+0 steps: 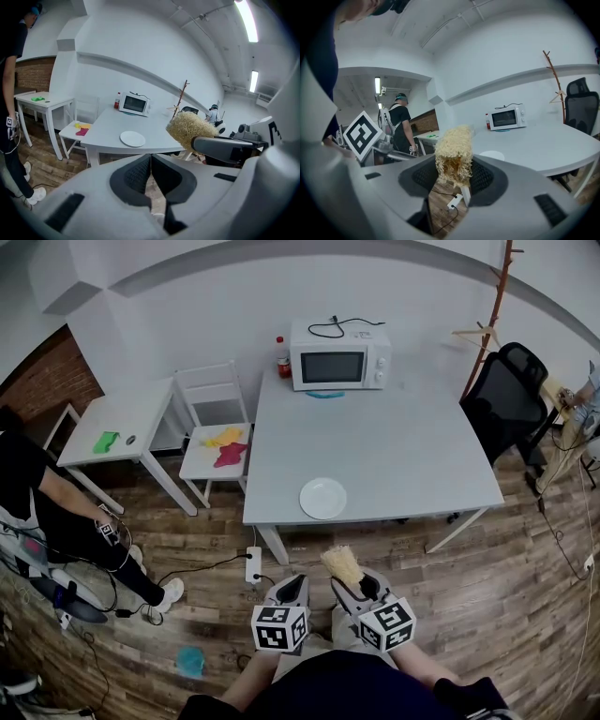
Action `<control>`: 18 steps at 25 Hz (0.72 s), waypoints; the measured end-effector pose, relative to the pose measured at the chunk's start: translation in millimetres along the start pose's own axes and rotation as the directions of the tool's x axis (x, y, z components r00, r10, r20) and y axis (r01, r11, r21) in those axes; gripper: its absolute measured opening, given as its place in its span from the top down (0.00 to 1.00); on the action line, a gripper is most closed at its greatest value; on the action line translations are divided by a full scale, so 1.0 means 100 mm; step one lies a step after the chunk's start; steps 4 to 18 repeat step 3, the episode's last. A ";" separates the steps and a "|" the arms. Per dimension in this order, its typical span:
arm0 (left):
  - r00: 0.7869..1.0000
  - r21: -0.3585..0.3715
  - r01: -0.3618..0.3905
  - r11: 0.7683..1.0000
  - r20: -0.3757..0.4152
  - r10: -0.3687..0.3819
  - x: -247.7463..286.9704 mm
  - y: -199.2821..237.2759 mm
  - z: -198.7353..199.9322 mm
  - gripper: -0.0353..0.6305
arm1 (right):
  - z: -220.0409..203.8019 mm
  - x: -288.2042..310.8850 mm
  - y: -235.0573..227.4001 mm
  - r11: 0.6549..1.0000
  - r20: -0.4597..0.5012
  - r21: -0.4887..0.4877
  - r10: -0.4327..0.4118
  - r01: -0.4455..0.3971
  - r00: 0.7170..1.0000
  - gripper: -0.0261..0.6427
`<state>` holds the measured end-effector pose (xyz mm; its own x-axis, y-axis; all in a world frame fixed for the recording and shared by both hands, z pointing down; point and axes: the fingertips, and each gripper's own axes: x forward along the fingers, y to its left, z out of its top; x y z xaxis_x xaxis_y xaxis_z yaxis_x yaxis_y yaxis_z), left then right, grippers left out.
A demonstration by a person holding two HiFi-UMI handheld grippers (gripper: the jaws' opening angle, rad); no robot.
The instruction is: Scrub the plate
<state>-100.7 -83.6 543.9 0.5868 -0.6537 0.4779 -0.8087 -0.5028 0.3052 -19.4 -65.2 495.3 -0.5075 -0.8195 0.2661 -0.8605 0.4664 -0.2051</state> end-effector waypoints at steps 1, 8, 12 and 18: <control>1.000 -0.001 0.000 1.000 0.000 0.000 0.01 0.00 0.00 0.91 | 0.00 0.01 0.00 1.000 0.000 -0.001 0.002 -0.002 1.000 0.69; 1.000 0.000 0.002 1.000 -0.002 -0.002 0.02 0.00 -0.01 0.91 | 0.00 0.03 0.00 1.000 0.000 -0.003 0.005 -0.005 1.000 0.69; 1.000 0.000 0.002 1.000 -0.002 -0.002 0.02 0.00 -0.01 0.91 | 0.00 0.03 0.00 1.000 0.000 -0.003 0.005 -0.005 1.000 0.69; 1.000 0.000 0.002 1.000 -0.002 -0.002 0.02 0.00 -0.01 0.91 | 0.00 0.03 0.00 1.000 0.000 -0.003 0.005 -0.005 1.000 0.69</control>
